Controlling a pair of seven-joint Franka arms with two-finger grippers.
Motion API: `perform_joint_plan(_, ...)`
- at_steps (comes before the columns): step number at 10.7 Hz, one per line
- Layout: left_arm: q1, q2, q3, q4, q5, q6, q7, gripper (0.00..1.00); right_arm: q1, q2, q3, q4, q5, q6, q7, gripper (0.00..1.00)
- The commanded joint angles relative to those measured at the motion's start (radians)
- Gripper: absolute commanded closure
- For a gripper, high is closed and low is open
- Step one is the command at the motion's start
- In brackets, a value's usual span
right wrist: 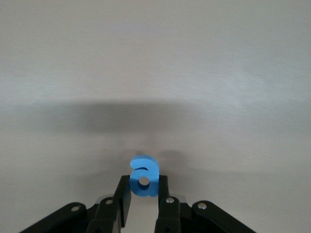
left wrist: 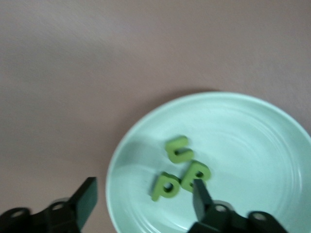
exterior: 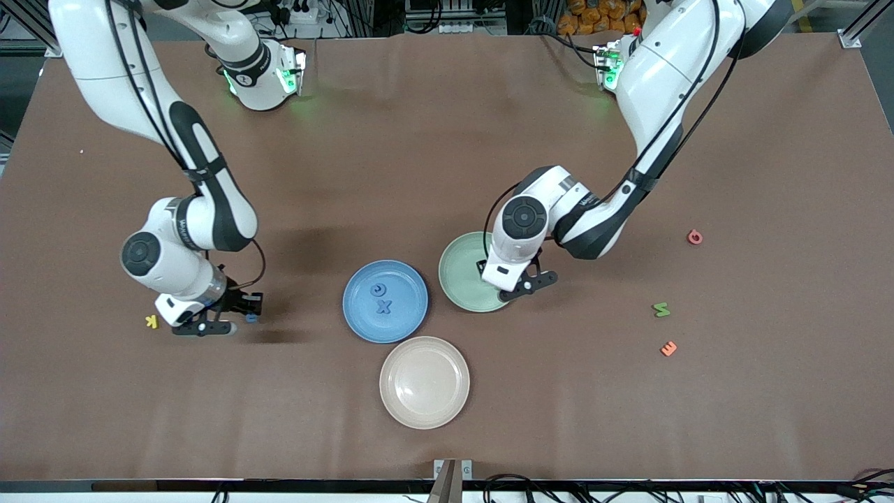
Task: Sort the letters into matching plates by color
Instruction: 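Place the a on the blue plate while the left gripper drops P on green plate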
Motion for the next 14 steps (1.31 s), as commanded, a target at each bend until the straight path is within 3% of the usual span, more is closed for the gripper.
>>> perform_joint_plan(1,0.081,-0.07,0.003,-0.019,-0.006,-0.052,0.088,0.0,0.099,-0.006,0.014,0.035,-0.015,-0.005,-0.005,0.82)
perform_joint_plan(6,0.274,-0.104,0.004,-0.076,0.001,-0.052,0.308,0.0,0.242,0.025,0.054,0.141,-0.008,-0.009,0.001,0.82)
perform_joint_plan(10,0.413,-0.11,0.0,-0.155,0.122,-0.01,0.427,0.0,0.352,0.098,0.054,0.225,-0.007,-0.006,0.004,0.8)
perform_joint_plan(11,0.449,-0.133,0.0,-0.2,0.127,0.029,0.481,0.0,0.371,0.108,0.055,0.23,-0.007,-0.005,0.007,0.72)
perform_joint_plan(12,0.476,-0.159,0.0,-0.249,0.127,0.083,0.531,0.0,0.378,0.108,0.054,0.23,-0.006,-0.002,0.008,0.22)
perform_joint_plan(13,0.504,-0.174,0.0,-0.28,0.129,0.12,0.571,0.0,0.378,0.106,0.054,0.23,-0.009,-0.002,-0.001,0.0)
perform_joint_plan(14,0.526,-0.176,0.0,-0.3,0.132,0.17,0.587,0.0,0.378,0.106,0.051,0.233,-0.015,-0.005,-0.005,0.0)
